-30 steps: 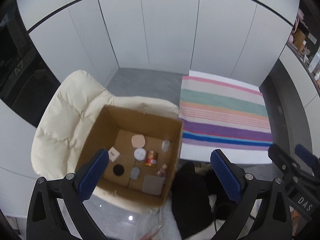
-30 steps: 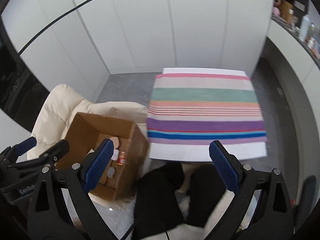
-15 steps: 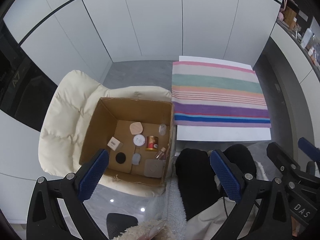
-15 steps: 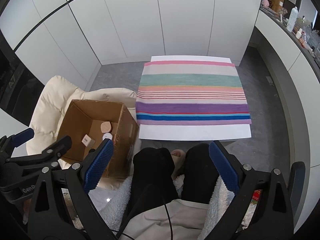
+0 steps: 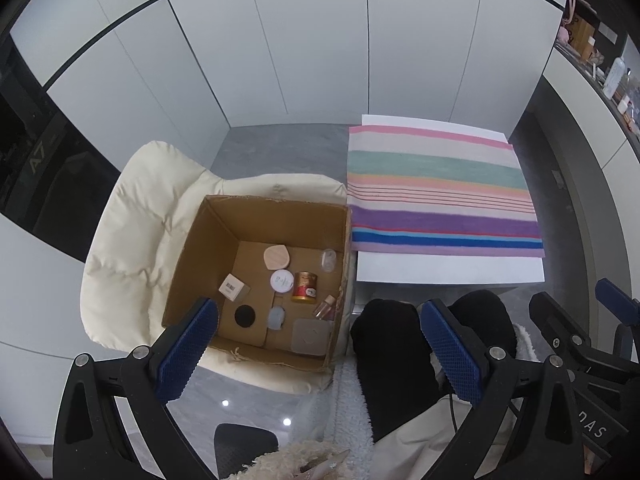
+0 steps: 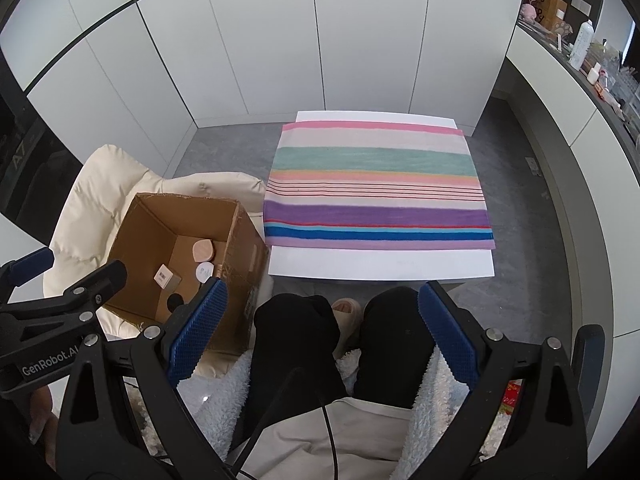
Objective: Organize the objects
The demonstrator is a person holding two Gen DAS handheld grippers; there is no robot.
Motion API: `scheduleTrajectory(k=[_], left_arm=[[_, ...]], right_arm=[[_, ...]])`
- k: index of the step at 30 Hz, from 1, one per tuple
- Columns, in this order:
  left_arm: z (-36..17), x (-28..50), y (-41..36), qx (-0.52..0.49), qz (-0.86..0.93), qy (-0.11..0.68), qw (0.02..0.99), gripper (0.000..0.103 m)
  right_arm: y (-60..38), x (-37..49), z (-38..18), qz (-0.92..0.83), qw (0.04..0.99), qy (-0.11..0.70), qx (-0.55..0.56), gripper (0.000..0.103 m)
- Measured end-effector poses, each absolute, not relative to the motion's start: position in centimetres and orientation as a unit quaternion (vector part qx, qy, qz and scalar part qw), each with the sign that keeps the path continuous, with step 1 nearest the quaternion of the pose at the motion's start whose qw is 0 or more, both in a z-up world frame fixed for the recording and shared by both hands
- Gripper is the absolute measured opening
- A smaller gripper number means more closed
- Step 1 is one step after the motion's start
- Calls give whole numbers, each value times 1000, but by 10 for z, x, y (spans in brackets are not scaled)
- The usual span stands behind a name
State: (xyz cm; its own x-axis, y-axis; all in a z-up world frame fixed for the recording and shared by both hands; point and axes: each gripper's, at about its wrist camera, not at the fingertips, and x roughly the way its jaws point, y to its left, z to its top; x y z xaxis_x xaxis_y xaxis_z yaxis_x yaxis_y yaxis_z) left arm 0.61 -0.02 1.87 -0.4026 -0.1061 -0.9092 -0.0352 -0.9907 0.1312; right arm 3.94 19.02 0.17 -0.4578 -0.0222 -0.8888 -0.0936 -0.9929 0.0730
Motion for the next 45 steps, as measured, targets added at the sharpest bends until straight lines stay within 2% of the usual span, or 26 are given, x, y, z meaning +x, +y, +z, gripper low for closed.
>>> scheduleTrajectory(k=[45], left_arm=[[7, 2, 2, 559, -826, -67, 19, 102]], right_arm=[[195, 44, -12, 846, 13, 52, -531, 98]])
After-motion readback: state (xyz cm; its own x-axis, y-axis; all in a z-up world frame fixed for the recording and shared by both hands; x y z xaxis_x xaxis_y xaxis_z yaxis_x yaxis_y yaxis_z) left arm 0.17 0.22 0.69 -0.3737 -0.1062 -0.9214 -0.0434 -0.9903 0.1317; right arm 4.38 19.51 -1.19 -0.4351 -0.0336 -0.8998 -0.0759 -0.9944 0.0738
